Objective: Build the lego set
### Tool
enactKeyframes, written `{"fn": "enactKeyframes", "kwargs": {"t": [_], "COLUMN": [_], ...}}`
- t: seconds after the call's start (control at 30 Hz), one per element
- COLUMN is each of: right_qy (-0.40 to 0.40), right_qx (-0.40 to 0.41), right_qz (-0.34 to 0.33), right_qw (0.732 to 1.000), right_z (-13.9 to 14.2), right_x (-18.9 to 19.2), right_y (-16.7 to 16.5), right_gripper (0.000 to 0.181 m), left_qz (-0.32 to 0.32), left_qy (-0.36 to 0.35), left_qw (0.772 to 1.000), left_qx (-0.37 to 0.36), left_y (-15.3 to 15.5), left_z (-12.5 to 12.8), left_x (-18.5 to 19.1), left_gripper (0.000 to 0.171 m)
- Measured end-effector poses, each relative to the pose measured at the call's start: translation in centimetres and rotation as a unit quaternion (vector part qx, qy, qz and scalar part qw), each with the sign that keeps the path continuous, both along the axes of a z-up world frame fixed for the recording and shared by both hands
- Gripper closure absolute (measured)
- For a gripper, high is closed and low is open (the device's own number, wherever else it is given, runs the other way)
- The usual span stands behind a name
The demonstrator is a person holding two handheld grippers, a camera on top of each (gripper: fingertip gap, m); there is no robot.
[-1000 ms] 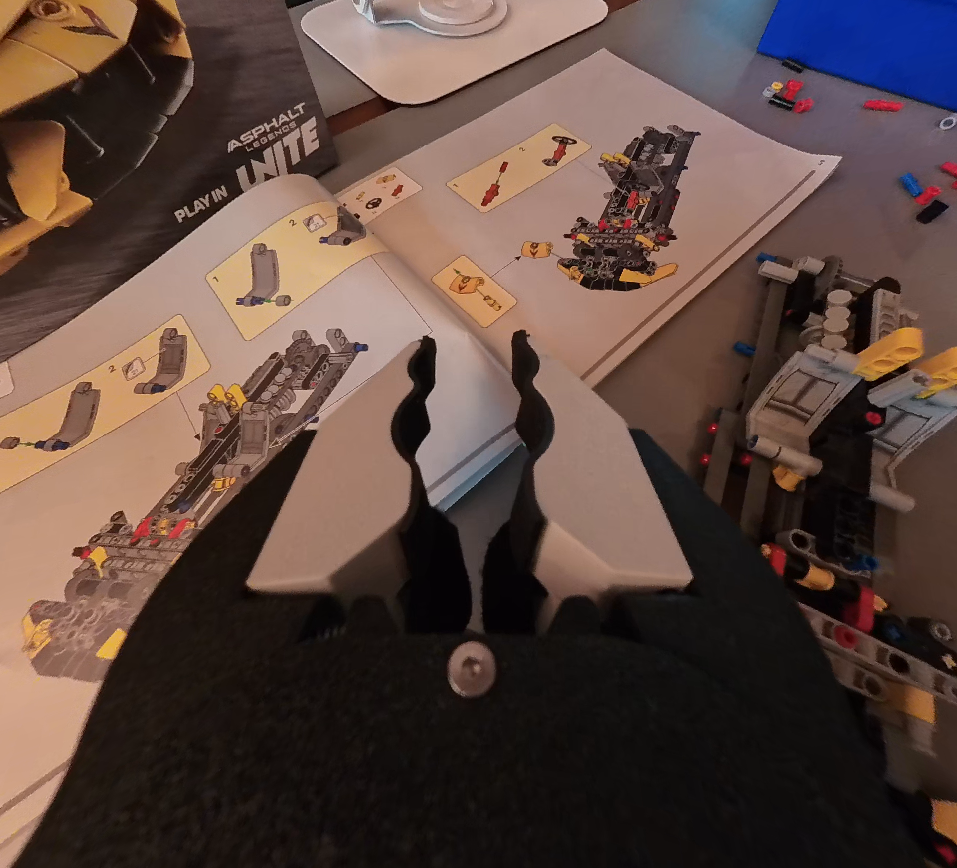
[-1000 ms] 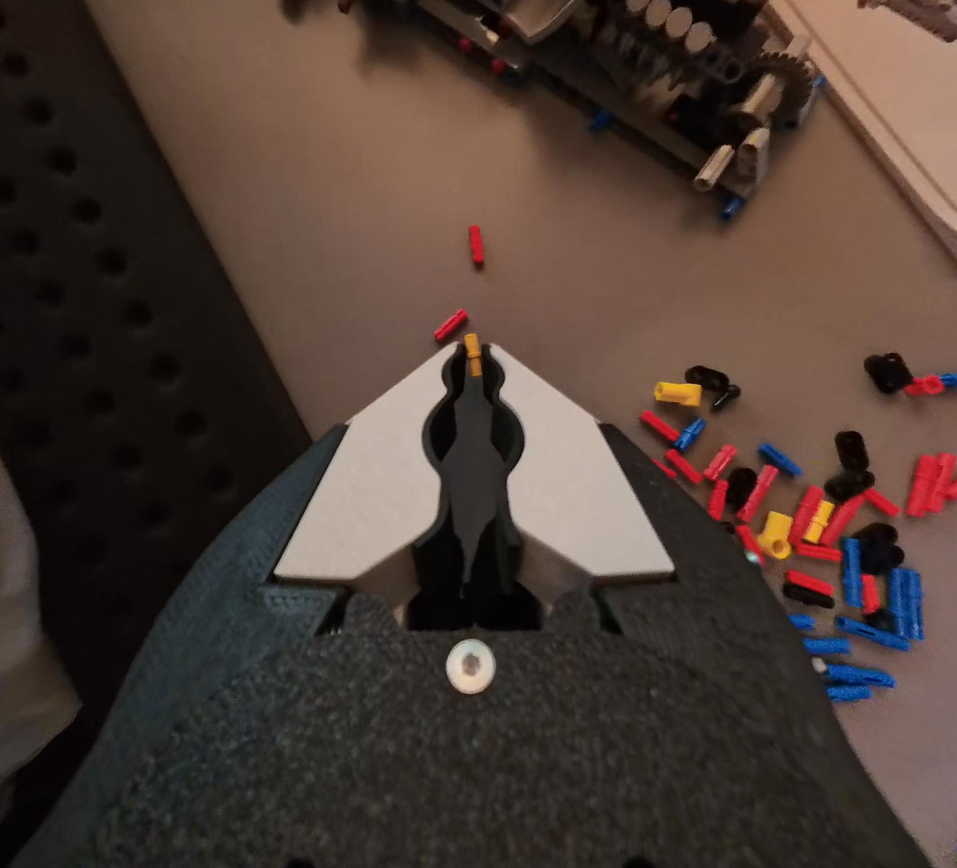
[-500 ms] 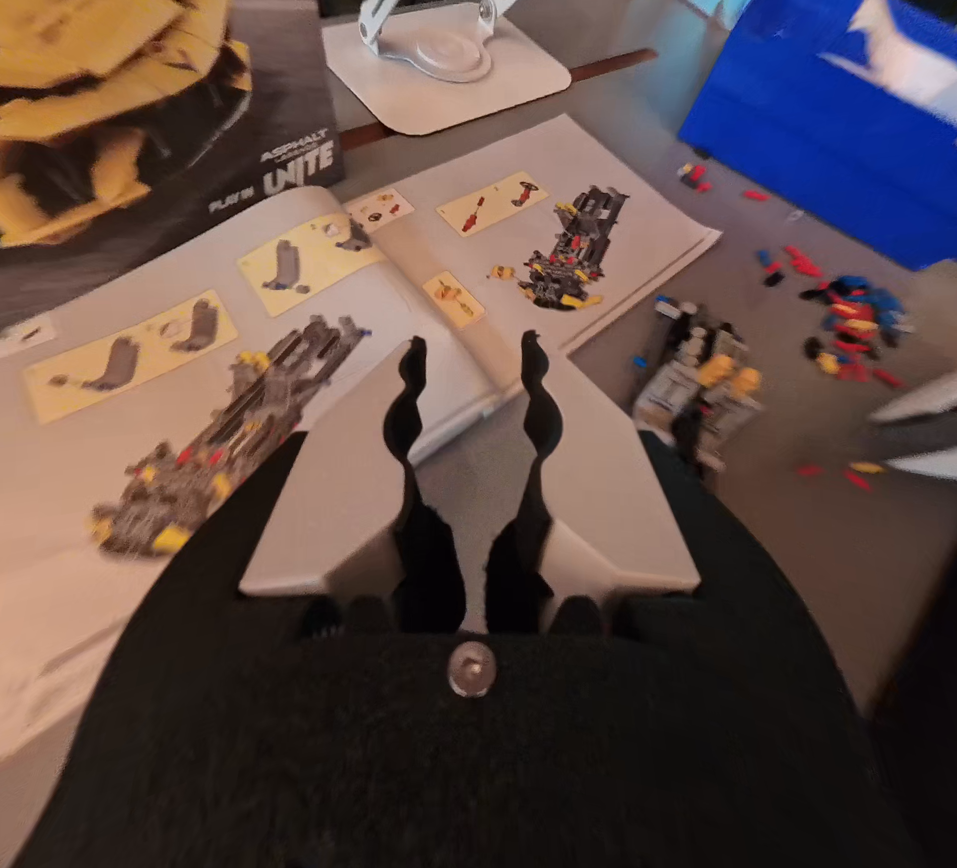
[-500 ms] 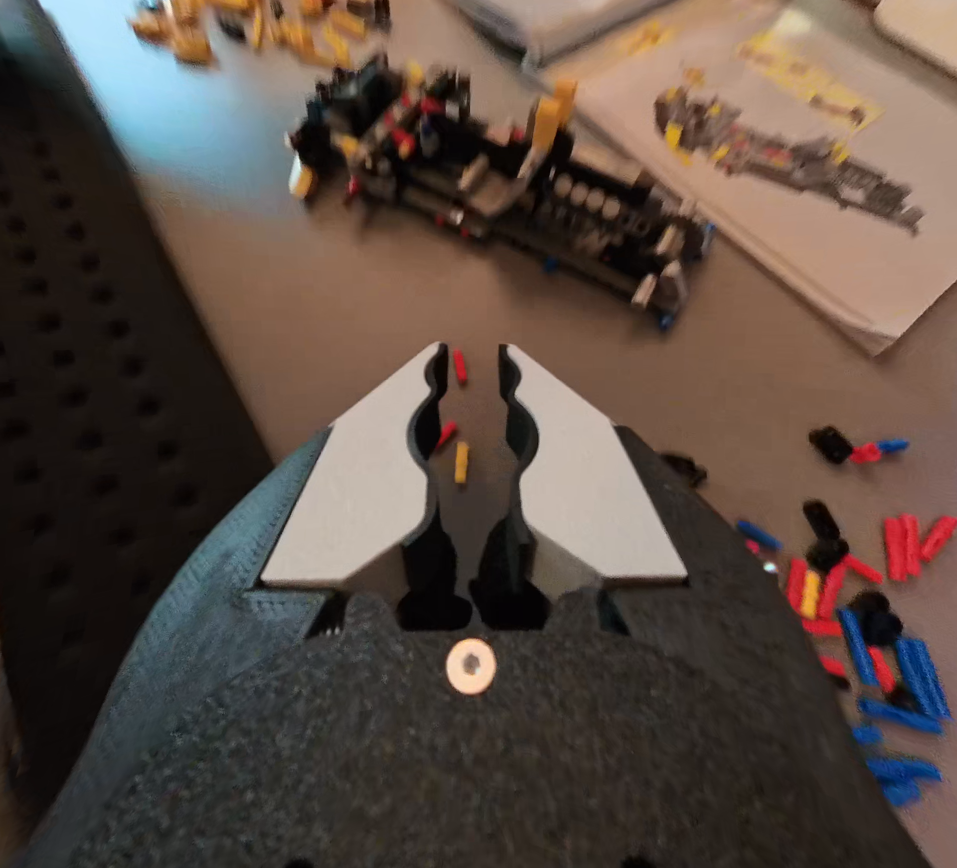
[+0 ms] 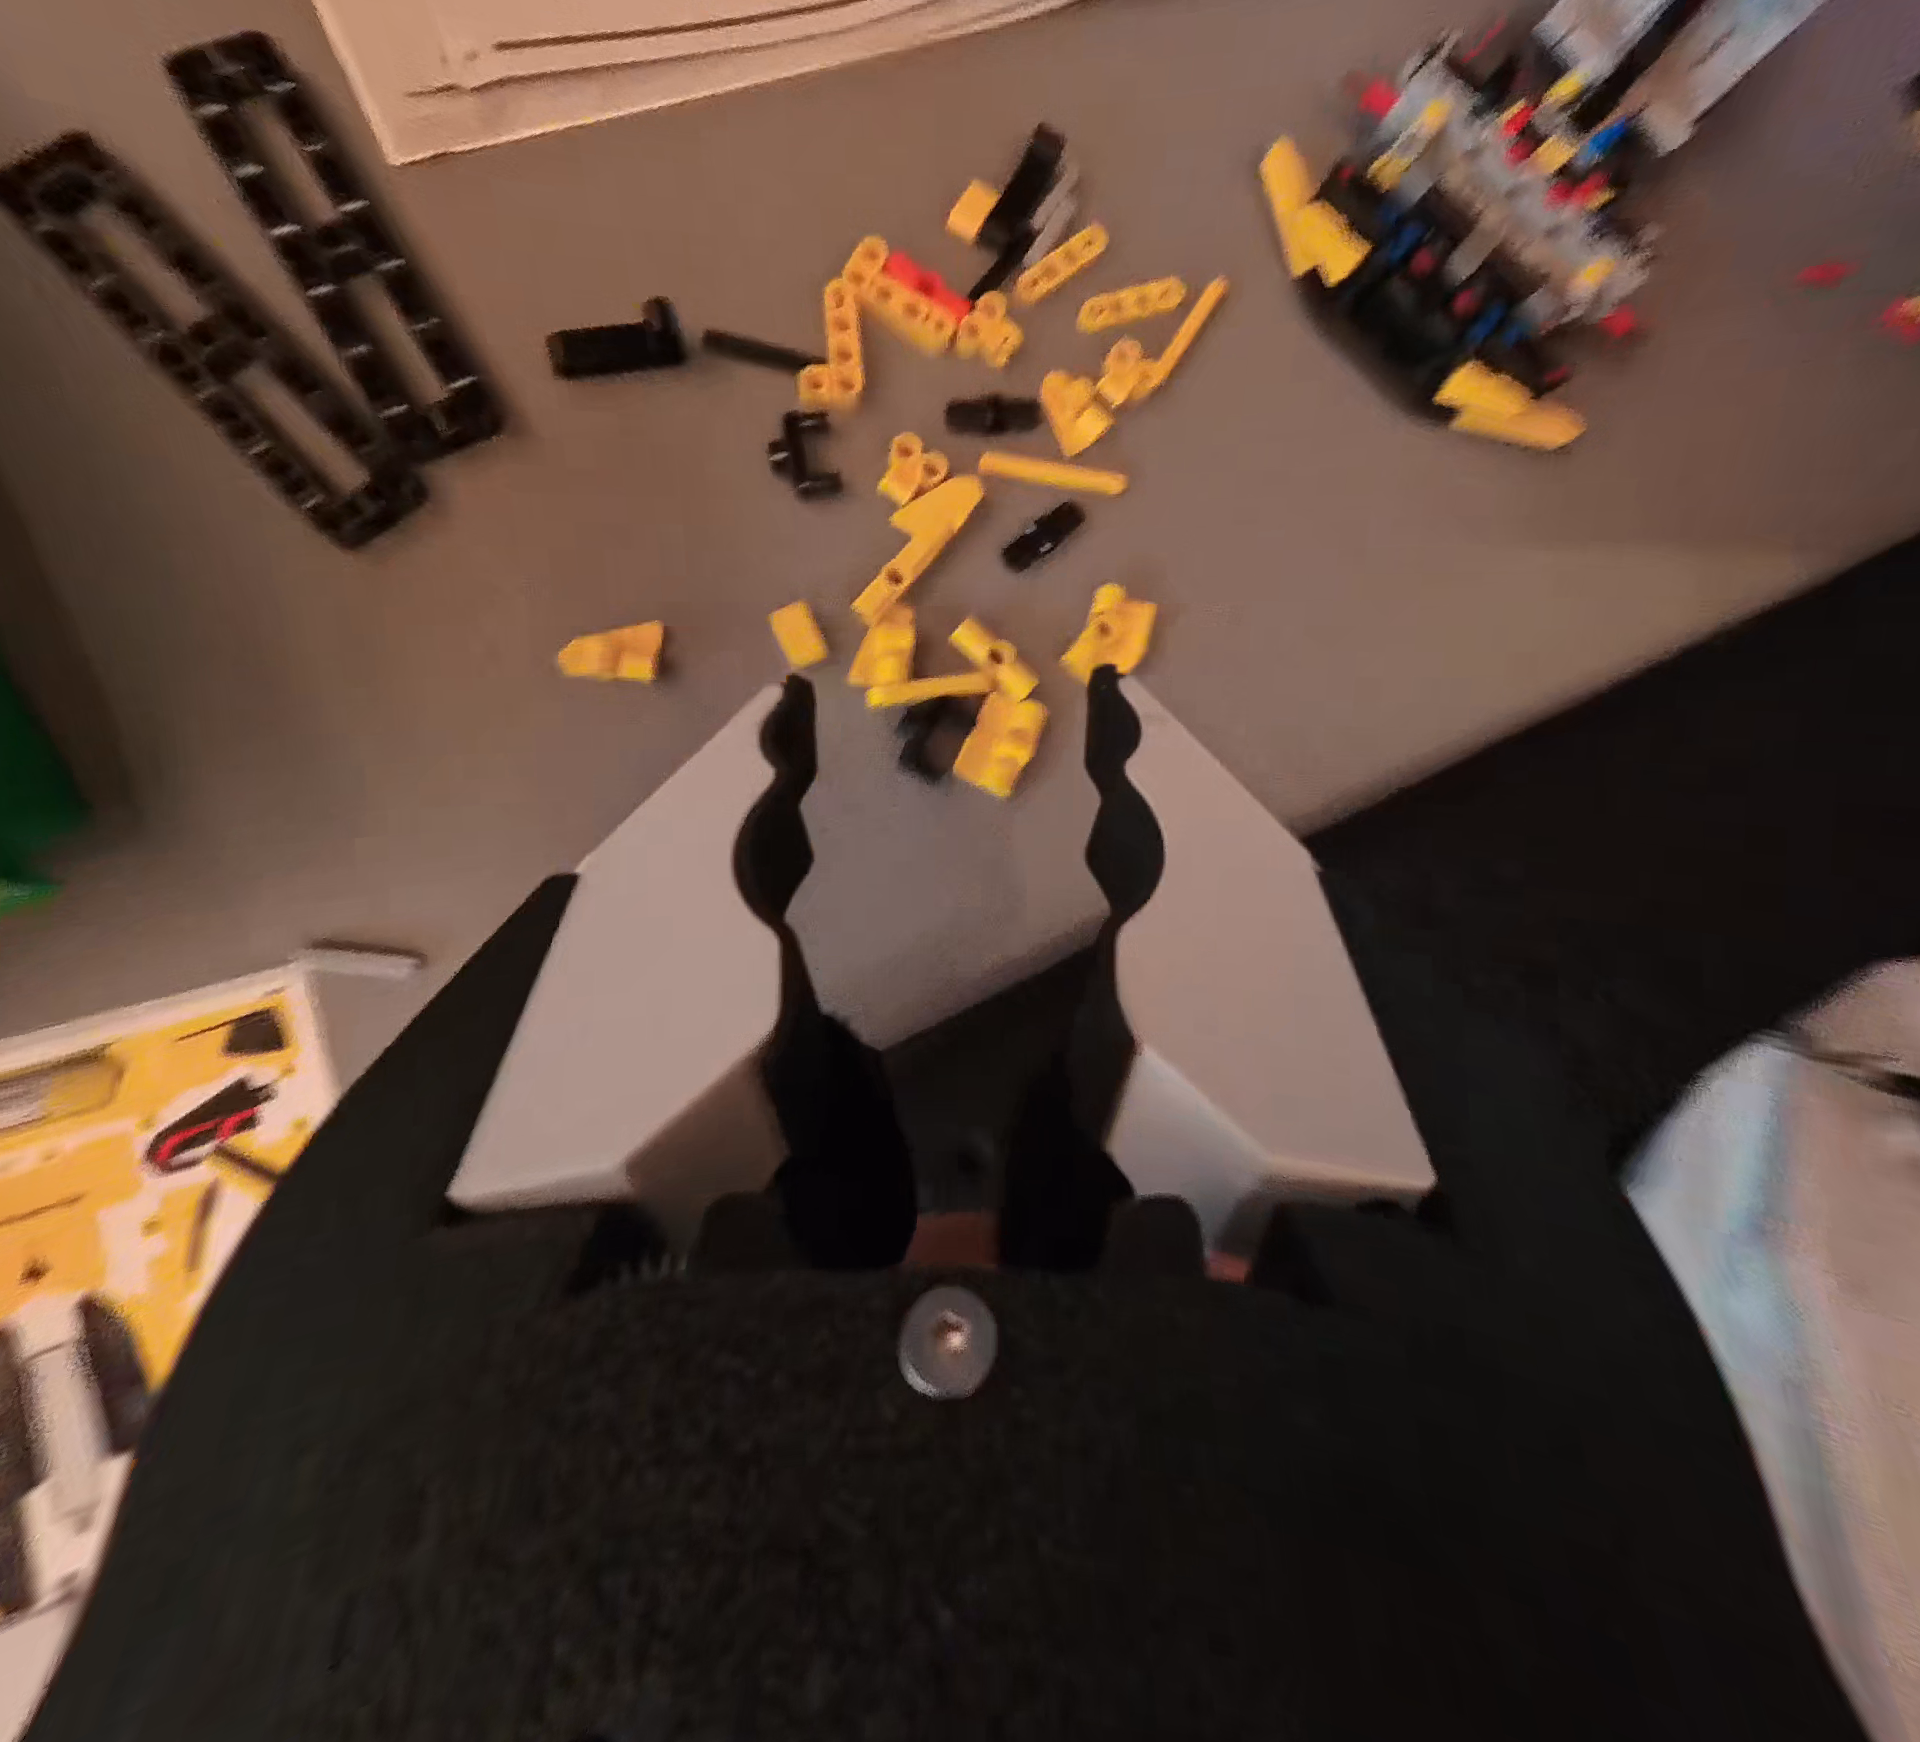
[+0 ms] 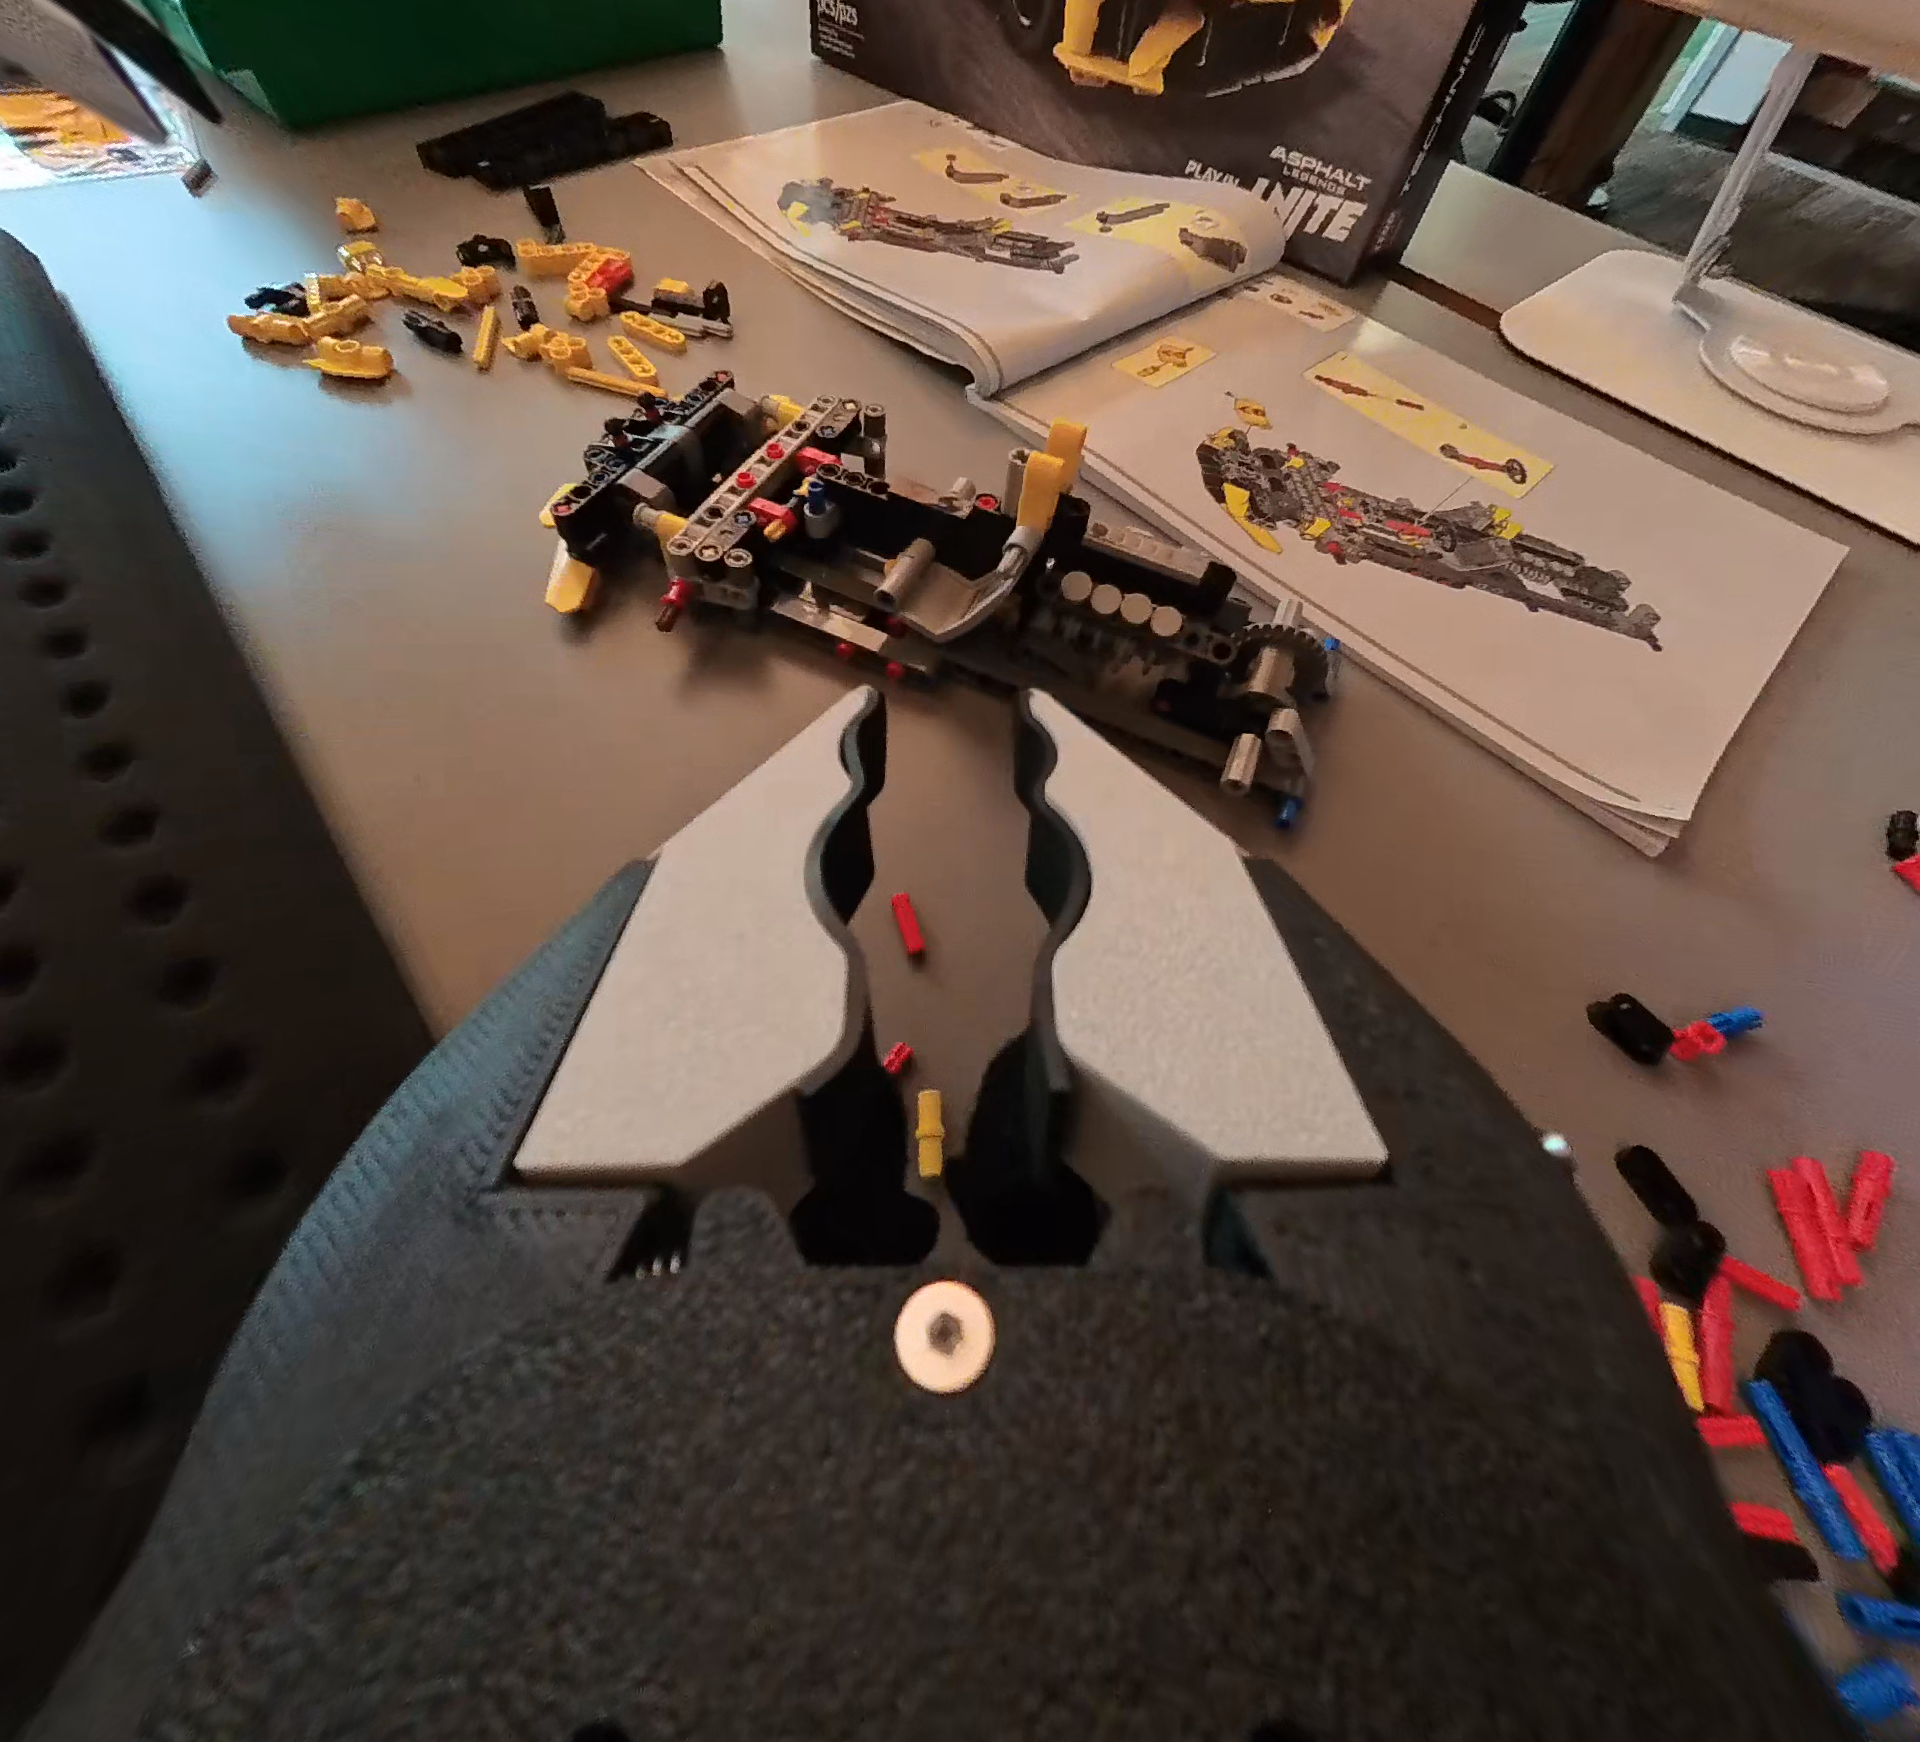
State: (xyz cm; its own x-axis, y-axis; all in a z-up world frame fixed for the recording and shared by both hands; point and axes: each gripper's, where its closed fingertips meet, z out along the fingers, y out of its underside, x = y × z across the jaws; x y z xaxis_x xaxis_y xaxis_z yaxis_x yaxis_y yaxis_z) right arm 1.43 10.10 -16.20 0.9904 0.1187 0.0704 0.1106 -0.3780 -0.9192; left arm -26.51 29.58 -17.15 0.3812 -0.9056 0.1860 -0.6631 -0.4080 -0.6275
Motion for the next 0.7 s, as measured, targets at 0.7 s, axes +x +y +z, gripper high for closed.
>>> {"fn": "enactKeyframes", "kwargs": {"t": [0.7], "right_qy": [-0.003], "right_qx": [-0.009], "right_qz": [0.009], "right_qw": [1.000], "right_z": [-0.5], "right_x": [-0.2], "right_y": [-0.1], "right_gripper": [0.161], "left_qz": [-0.129], "left_qy": [0.043], "left_qw": [0.981], "left_qx": [0.136], "left_y": [-4.2], "left_z": [-3.4], "left_x": [1.9], "left_gripper": [0.144]}}
